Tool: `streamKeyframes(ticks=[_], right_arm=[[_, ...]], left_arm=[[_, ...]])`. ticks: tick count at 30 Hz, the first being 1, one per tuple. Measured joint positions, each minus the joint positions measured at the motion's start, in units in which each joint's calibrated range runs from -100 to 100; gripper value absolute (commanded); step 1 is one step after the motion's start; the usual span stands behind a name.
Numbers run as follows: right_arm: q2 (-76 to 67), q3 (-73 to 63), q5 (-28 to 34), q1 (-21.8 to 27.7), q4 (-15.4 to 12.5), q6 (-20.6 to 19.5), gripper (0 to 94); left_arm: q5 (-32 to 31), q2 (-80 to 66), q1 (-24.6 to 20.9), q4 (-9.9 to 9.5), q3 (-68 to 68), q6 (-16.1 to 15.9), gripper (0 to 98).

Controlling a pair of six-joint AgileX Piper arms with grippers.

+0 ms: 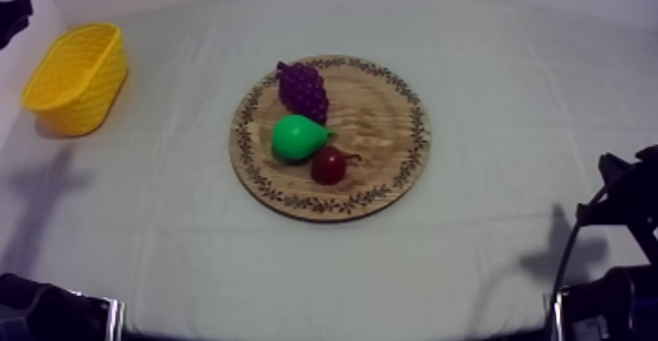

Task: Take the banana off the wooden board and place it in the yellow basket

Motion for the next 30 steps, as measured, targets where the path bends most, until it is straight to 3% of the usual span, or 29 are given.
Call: streamKeyframes(ticks=[5,12,20,24,30], right_arm=[[0.0,0.0,0.0,0.0,0.0,0.0,0.6],[0.0,0.0,0.0,0.0,0.0,0.0,0.6],[0.0,0.0,0.0,0.0,0.0,0.0,0.6],[0.0,0.0,0.0,0.0,0.0,0.0,0.6],[0.0,0.0,0.0,0.0,0.0,0.0,0.6]], left_arm=[[-5.9,-9.2,-0.8,0.44,10.5,1.2,0.4],[-15.4,-20.9,-3.4,4.16,29.0,0.9,0.1],[-13.7,-32.8,-4.3,6.28,42.8,-0.4,0.1],[-13.3,-37.5,-3.6,6.43,46.7,-0.9,0.1],[-17.0,-44.2,-2.9,6.89,54.2,-1.2,0.1]])
